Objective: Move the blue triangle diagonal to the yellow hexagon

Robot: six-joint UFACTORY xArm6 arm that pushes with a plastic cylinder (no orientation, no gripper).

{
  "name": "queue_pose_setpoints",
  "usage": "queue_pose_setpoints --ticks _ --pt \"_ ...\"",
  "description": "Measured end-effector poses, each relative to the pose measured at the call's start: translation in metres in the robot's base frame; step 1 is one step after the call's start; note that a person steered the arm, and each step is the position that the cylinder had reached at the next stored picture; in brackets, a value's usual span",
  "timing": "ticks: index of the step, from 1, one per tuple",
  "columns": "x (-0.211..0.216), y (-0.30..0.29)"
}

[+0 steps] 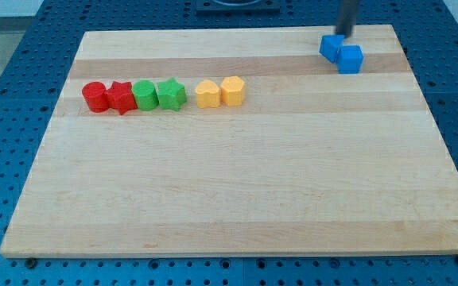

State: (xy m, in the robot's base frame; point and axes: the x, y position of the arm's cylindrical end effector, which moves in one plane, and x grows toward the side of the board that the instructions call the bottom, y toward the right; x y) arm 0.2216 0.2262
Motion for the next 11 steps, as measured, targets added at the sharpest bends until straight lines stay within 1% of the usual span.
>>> queue_pose_setpoints --ticks 1,2,3,5,7,11 --pt "0.004 0.030" --pt "0.016 -0.006" --pt "0.023 -0.025" --pt "0.024 -0.065" --pt "0.050 -0.067" --pt "0.051 -0.144"
